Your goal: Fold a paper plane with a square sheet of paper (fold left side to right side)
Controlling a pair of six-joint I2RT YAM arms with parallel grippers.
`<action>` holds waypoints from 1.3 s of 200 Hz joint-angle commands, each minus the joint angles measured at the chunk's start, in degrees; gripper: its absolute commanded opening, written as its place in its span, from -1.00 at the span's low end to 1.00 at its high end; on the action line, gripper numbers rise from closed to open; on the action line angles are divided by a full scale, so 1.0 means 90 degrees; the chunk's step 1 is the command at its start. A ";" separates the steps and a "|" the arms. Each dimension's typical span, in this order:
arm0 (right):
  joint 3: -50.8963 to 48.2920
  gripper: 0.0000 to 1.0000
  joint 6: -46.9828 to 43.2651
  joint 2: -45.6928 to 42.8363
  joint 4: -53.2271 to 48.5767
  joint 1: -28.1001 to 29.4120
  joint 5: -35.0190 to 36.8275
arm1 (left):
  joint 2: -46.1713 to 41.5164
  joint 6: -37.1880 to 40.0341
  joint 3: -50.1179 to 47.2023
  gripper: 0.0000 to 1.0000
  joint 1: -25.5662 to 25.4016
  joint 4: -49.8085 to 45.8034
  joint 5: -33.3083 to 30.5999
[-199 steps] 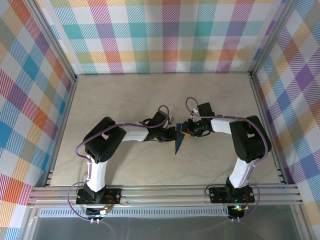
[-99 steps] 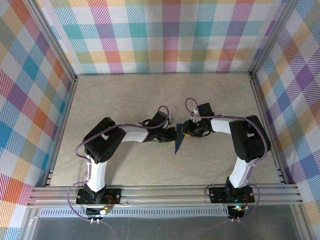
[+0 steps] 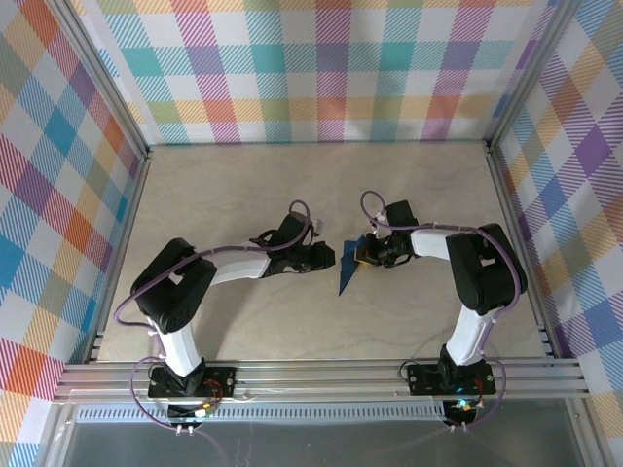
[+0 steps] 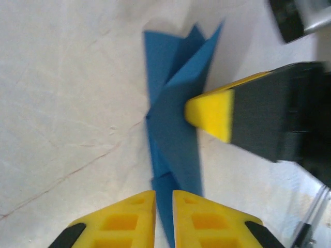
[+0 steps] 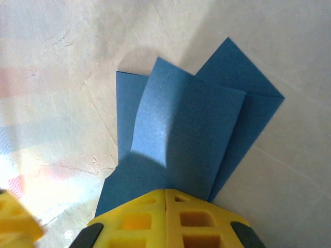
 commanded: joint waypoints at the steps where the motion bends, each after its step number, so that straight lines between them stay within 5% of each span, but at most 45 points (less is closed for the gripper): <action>1: -0.0208 -1.00 -0.0212 0.0446 -0.0904 0.0039 0.0630 | -0.0325 0.0038 0.0013 -0.82 0.0019 -0.0221 0.0356; 27: -0.0194 -1.00 -0.0213 0.0436 -0.0957 0.0061 0.0671 | -0.0182 -0.0117 0.0232 -1.00 -0.0024 -0.0287 0.1007; 83: -0.0178 -1.00 -0.0173 0.0475 -0.0973 0.0114 0.0708 | 0.0584 -0.0209 0.0844 -1.00 -0.0360 -0.0336 0.1494; 260: 0.0057 -1.00 -0.0233 0.0524 -0.1196 0.0198 0.0801 | 0.1373 -0.0023 0.0812 -1.00 -0.0448 -0.0789 0.1149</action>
